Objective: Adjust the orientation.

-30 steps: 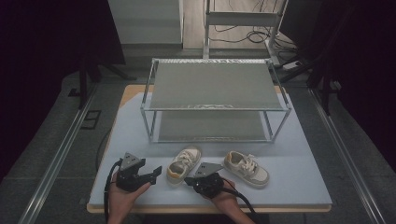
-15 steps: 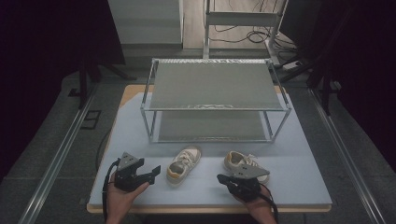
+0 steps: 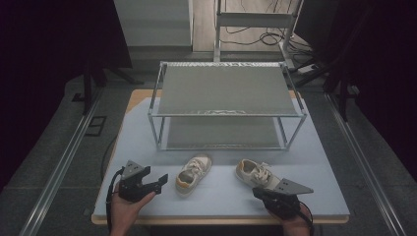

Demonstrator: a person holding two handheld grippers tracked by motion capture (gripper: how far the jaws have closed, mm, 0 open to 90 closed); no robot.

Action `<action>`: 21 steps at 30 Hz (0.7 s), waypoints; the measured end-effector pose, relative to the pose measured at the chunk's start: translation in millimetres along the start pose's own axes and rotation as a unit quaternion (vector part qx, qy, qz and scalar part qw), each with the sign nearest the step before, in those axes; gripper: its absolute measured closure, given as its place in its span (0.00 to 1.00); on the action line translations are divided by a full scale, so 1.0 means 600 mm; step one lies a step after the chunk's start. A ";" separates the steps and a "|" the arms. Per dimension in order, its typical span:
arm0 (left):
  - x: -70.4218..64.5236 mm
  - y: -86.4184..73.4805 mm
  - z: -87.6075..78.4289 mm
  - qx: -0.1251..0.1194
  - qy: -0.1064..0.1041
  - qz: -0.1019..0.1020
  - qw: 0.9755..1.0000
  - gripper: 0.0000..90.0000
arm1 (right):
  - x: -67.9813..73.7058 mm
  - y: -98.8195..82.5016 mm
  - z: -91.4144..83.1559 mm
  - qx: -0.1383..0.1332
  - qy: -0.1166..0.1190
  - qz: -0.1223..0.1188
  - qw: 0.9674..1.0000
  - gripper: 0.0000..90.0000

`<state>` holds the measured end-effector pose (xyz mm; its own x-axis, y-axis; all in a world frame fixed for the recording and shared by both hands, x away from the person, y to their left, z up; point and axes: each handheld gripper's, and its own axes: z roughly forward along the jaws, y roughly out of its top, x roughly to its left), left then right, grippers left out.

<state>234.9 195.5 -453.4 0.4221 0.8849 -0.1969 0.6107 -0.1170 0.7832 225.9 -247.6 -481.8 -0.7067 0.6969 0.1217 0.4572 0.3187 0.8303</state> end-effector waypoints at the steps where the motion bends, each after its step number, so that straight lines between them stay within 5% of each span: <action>1: 0.001 0.000 0.000 0.000 0.000 0.000 1.000 0.30 | -0.003 -0.001 0.001 0.002 -0.002 0.003 1.000 0.98; 8: 0.004 -0.001 0.001 0.001 0.000 -0.002 1.000 0.30 | -0.020 -0.013 -0.003 0.012 -0.017 0.017 1.000 0.98; 16: 0.002 -0.003 0.007 0.007 -0.001 0.000 1.000 0.30 | -0.040 -0.019 -0.010 0.011 -0.001 0.038 0.999 0.99; 21: 0.005 -0.003 0.005 0.006 0.001 -0.002 1.000 0.30 | -0.063 -0.022 -0.025 0.009 -0.022 0.057 0.998 0.99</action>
<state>237.4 197.0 -457.3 0.4178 0.8864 -0.1993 0.6202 -0.1179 0.7755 238.4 -288.0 -489.4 -0.6260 0.7561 0.1909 0.5428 0.2467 0.8028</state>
